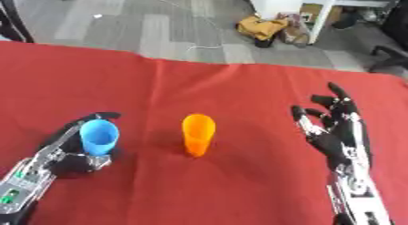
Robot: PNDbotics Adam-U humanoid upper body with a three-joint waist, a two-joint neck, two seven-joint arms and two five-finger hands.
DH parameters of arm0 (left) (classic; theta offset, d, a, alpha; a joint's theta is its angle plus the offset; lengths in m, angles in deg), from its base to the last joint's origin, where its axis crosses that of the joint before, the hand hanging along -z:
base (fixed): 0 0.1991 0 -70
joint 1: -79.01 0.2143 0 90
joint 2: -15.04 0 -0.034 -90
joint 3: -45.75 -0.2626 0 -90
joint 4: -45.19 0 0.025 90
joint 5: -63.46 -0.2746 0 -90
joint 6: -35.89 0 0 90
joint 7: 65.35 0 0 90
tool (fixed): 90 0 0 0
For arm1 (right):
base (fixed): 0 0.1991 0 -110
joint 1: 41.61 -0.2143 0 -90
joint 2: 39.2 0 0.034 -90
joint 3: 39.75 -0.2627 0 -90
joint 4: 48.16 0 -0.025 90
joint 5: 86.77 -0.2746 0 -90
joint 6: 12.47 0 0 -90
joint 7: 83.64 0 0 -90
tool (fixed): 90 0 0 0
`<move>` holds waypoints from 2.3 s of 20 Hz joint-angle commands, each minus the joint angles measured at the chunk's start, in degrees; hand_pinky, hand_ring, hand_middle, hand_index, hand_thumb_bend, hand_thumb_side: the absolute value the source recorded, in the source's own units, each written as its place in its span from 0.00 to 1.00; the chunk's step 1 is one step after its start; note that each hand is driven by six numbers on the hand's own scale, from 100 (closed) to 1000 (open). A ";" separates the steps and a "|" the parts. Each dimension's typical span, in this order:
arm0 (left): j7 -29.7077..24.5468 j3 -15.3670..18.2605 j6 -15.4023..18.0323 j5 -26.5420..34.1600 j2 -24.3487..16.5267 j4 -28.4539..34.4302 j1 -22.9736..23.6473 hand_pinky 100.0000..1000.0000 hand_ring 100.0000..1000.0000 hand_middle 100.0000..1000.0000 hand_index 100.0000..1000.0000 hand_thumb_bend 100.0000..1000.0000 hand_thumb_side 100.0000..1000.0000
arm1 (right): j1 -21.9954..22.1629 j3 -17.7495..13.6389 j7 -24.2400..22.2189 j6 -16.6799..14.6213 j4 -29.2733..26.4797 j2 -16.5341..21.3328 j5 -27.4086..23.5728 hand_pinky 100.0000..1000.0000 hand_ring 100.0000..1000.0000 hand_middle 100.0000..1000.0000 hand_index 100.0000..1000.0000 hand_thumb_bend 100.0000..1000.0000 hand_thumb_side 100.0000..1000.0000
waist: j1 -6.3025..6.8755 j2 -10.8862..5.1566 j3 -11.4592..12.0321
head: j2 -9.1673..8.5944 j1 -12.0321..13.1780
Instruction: Pour the contents of one cup into another cup.
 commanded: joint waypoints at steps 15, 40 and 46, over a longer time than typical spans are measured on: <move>7.25 2.34 -1.61 6.48 -3.12 16.46 2.07 0.32 0.25 0.25 0.82 0.06 0.00 | -1.59 3.69 -2.88 1.23 6.78 1.91 3.62 0.63 0.80 0.53 0.92 0.43 0.00 | 0.52 -1.04 2.42 | -0.29 -1.20; 4.11 0.54 -4.86 11.26 -2.22 24.43 4.73 0.45 0.26 0.25 0.82 0.06 0.00 | -12.20 14.49 -13.28 0.15 17.71 6.16 9.05 0.66 0.86 0.54 0.94 0.39 0.00 | 1.86 -1.72 4.91 | -0.30 -3.34; 3.04 -0.02 -5.31 12.12 -1.87 26.18 4.71 0.46 0.26 0.25 0.82 0.06 0.00 | -14.82 16.12 -15.25 -0.55 21.29 5.79 10.63 0.66 0.86 0.54 0.94 0.37 0.00 | 2.23 -1.75 5.38 | -0.34 -3.68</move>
